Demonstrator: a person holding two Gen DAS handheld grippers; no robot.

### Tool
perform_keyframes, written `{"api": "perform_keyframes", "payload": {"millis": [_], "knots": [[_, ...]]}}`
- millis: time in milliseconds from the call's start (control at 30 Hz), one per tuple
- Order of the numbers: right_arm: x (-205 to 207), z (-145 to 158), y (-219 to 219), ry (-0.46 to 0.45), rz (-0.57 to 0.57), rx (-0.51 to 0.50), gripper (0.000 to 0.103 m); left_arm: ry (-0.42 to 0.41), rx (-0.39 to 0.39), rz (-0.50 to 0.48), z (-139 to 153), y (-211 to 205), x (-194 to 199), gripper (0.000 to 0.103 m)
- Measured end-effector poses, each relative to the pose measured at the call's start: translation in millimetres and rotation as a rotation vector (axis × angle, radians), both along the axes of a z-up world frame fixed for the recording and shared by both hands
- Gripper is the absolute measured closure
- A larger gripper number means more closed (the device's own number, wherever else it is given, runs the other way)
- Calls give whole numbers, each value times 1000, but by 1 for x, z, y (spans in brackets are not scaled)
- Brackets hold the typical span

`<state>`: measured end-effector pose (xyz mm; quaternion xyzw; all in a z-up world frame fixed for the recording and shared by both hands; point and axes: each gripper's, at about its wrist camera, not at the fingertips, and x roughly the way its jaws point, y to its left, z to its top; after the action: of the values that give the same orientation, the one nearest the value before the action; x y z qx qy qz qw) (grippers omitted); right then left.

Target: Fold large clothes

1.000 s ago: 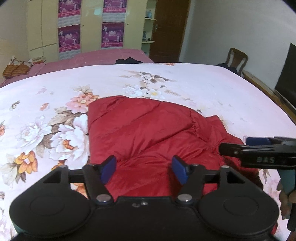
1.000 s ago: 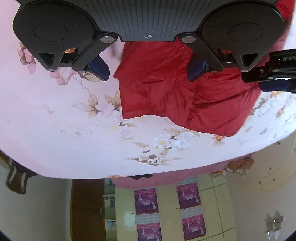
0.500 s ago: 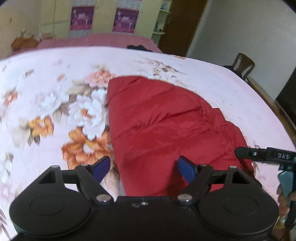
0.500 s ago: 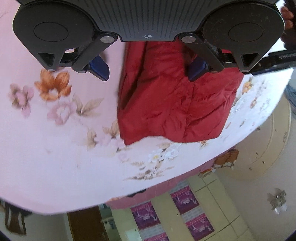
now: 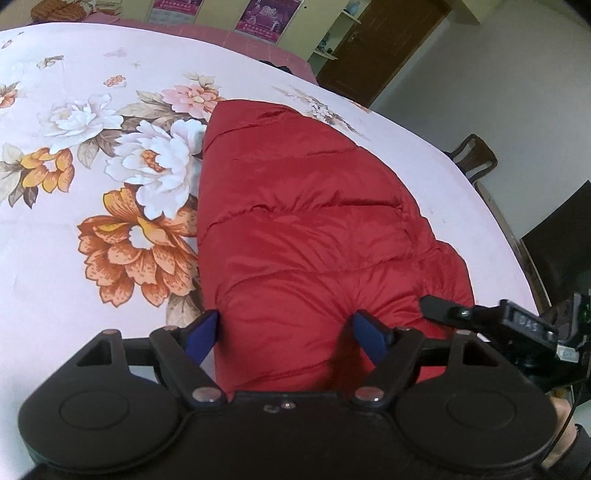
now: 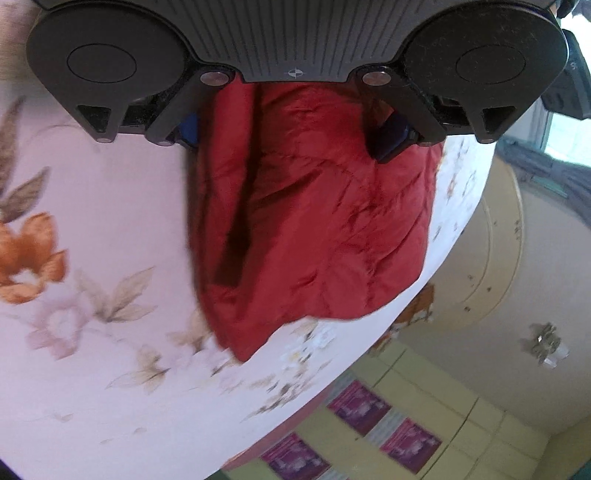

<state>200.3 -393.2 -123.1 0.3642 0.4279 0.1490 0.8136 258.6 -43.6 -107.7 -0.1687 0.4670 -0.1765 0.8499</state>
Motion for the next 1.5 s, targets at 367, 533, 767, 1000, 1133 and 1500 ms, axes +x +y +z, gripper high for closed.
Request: {"api": "perform_keyframes", "payload": {"millis": [367, 533, 767, 1000, 1133, 1500], "knots": [[-8, 20, 7, -40, 29, 32, 64, -65, 28, 17, 17, -3, -10, 53], [-9, 34, 16, -73, 37, 72, 64, -109, 40, 35, 39, 7, -14, 56], [11, 52, 64, -120, 88, 125, 64, -157, 90, 105, 70, 49, -18, 56], [40, 62, 133, -146, 144, 153, 64, -190, 124, 166, 87, 113, -18, 56], [52, 68, 175, -153, 150, 157, 64, -206, 127, 181, 93, 159, -14, 56], [92, 73, 300, -143, 108, 138, 64, -217, 118, 177, 93, 285, 24, 56]]}}
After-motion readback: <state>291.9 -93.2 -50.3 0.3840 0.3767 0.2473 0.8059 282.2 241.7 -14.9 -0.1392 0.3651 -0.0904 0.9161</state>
